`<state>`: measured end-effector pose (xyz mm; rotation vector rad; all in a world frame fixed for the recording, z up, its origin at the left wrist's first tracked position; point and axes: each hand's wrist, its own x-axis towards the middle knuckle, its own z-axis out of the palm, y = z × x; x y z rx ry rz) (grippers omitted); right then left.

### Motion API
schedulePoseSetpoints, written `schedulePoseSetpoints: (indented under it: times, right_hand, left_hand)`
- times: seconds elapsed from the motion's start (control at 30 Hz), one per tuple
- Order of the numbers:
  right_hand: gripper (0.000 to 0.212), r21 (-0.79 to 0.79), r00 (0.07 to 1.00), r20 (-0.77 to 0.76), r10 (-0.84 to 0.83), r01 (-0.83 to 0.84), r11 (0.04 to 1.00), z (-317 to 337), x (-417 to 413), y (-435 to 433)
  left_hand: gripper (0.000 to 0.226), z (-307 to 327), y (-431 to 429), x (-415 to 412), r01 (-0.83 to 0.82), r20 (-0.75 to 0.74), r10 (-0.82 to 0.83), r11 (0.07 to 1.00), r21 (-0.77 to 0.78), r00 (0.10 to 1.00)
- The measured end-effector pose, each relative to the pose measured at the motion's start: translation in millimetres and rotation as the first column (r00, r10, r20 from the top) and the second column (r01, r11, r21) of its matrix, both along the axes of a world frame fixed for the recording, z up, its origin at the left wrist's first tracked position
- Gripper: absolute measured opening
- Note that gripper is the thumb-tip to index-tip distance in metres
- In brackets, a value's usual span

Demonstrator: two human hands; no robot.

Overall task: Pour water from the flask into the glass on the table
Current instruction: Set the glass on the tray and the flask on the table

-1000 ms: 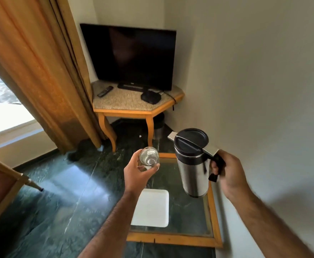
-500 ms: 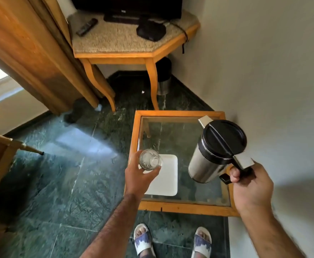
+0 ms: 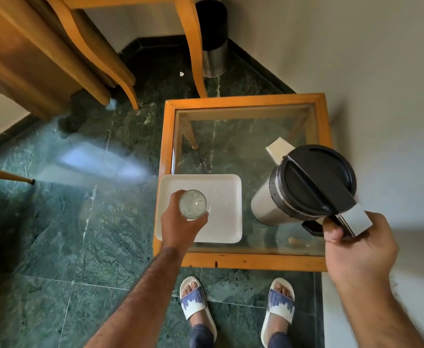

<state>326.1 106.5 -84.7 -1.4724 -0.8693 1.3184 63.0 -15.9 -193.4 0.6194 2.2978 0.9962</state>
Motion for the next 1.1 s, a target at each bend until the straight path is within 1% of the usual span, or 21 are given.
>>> schedulePoseSetpoints:
  times: [0.03,0.07,0.1,0.13,0.17,0.2,0.23,0.27,0.3,0.33,0.37,0.4,0.43,0.47,0.5,0.53,0.57,0.6,0.67,0.8,1.1]
  right_hand:
    - [0.032,-0.024,0.988,-0.152,-0.001,-0.003,1.0,-5.2,0.5,2.5]
    - [0.033,-0.032,0.997,-0.039,0.062,-0.063,0.997,-2.1,-4.5,3.2]
    - [0.034,-0.018,0.985,-0.147,0.089,-0.092,0.996,-6.3,-1.9,2.9]
    - [0.034,-0.046,0.987,-0.129,0.091,-0.098,0.994,-9.1,-2.1,1.5]
    - [0.034,-0.035,0.97,-0.225,0.09,-0.101,0.994,-14.5,-1.3,-0.6]
    - [0.031,-0.019,0.989,-0.081,0.125,-0.127,0.992,-23.1,2.7,-0.9]
    - [0.031,-0.142,0.989,-0.128,0.079,-0.097,0.985,-30.9,4.1,-2.9]
    - [0.036,-0.178,0.989,-0.079,0.123,-0.136,0.975,-35.8,4.4,-1.7]
    - [0.038,-0.189,0.986,-0.115,0.121,-0.141,0.972,-37.2,6.2,2.3]
    - [0.035,-0.145,0.986,-0.127,0.111,-0.129,0.981,-43.1,9.3,3.3]
    - [0.029,-0.058,0.992,-0.072,0.101,-0.105,0.993,-47.2,4.5,0.7]
    - [0.027,-0.05,0.993,-0.112,0.048,-0.054,0.997,-42.3,-0.4,4.3]
    - [0.03,-0.111,0.977,-0.214,-0.017,-0.007,0.994,-46.3,-0.6,5.4]
    - [0.031,-0.106,0.972,-0.235,-0.004,-0.022,0.994,-45.9,-1.2,6.8]
    - [0.026,-0.12,0.974,-0.226,0.017,-0.045,0.992,-42.8,-3.7,7.6]
    - [0.02,-0.148,0.975,-0.223,-0.001,-0.033,0.988,-45.6,-2.8,8.9]
    - [0.02,-0.152,0.966,-0.255,-0.03,-0.01,0.988,-49.1,-2.2,6.9]
    - [0.026,-0.118,0.972,-0.229,-0.052,0.025,0.993,-51.4,-3.2,5.0]
    - [0.034,-0.163,0.931,-0.357,-0.079,0.021,0.986,-49.6,-7.4,6.6]
    - [0.037,-0.173,0.924,-0.375,-0.075,0.01,0.985,-56.5,-8.9,8.1]
    - [0.04,-0.119,0.927,-0.374,-0.019,-0.027,0.993,-69.7,-4.1,3.7]
  left_hand:
    - [0.065,-6.7,0.6,-0.3,0.007,0.0,-0.007,1.0,-0.018,1.0]
    - [0.067,-11.7,1.3,-1.0,0.021,-0.003,-0.021,0.999,-0.036,1.0]
    - [0.068,-17.9,1.6,-1.7,0.039,-0.009,-0.039,0.998,-0.055,0.999]
    - [0.069,-23.4,2.7,-2.5,0.055,-0.017,-0.056,0.996,-0.066,0.998]
    - [0.069,-29.0,3.1,-3.7,0.068,-0.024,-0.07,0.995,-0.074,0.997]
    - [0.069,-33.4,3.6,-5.2,0.074,-0.027,-0.076,0.994,-0.077,0.997]
    - [0.069,-37.3,4.0,-6.3,0.076,-0.029,-0.078,0.994,-0.08,0.997]
    - [0.069,-41.5,4.1,-7.0,0.078,-0.029,-0.081,0.993,-0.084,0.996]
    - [0.069,-44.6,4.2,-7.3,0.078,-0.029,-0.081,0.993,-0.087,0.996]
    - [0.069,-47.0,4.3,-7.6,0.078,-0.026,-0.081,0.993,-0.088,0.996]
    - [0.069,-49.3,4.6,-7.9,0.077,-0.023,-0.08,0.993,-0.09,0.997]
    - [0.069,-51.3,4.7,-8.1,0.076,-0.023,-0.079,0.993,-0.091,0.997]
    - [0.069,-53.7,4.8,-8.3,0.076,-0.025,-0.079,0.993,-0.09,0.997]
    - [0.069,-55.3,4.8,-8.4,0.074,-0.026,-0.077,0.994,-0.086,0.997]
    - [0.068,-57.0,4.7,-8.3,0.071,-0.027,-0.074,0.994,-0.082,0.997]
    - [0.068,-58.2,4.7,-8.2,0.067,-0.027,-0.07,0.995,-0.079,0.997]
    - [0.067,-58.9,4.5,-8.5,0.065,-0.028,-0.067,0.995,-0.078,0.997]
    - [0.067,-59.8,4.9,-7.9,0.067,-0.027,-0.069,0.995,-0.079,0.997]
    - [0.066,-61.2,5.8,-7.3,0.07,-0.03,-0.073,0.995,-0.077,0.997]
    - [0.066,-65.4,6.2,-6.4,0.064,-0.032,-0.067,0.995,-0.072,0.997]
    - [0.066,-71.0,4.5,-5.6,0.051,-0.035,-0.054,0.996,-0.074,0.998]
